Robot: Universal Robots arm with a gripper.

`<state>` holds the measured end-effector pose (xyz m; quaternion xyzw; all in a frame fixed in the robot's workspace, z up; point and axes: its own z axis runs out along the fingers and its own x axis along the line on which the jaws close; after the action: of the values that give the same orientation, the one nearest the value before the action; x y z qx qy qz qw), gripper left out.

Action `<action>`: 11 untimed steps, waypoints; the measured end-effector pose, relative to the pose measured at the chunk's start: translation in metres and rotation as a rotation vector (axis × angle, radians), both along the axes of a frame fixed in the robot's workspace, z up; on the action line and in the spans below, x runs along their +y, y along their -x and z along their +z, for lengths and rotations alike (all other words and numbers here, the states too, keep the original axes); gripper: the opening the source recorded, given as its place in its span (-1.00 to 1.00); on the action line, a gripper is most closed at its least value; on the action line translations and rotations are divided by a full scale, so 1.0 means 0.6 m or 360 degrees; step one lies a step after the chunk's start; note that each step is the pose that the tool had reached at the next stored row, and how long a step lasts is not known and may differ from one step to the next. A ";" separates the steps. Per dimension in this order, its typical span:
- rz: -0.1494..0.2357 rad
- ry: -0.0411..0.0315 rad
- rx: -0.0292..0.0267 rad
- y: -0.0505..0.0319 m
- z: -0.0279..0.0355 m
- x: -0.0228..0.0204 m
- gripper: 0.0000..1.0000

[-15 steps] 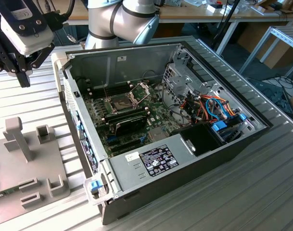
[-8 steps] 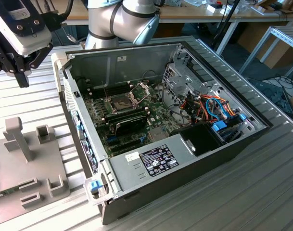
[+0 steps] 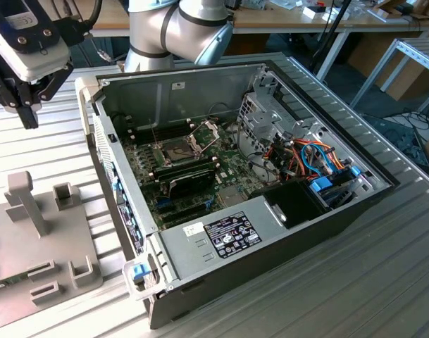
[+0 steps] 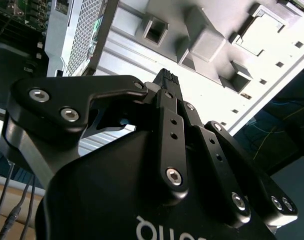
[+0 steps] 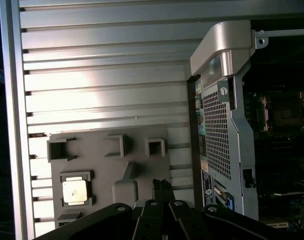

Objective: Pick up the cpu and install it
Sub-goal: 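Reach for the cpu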

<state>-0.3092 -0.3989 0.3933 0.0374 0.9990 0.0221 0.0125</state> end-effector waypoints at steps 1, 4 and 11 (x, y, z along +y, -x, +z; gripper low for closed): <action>0.0000 0.0000 0.00000 0.001 0.000 0.0000 -0.79; 0.0000 0.0000 -0.00001 0.002 0.000 0.0000 -0.79; 0.0000 0.0000 -0.00001 0.007 0.000 0.0000 -0.79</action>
<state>-0.3136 -0.3989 0.3933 0.0374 0.9990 0.0221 0.0125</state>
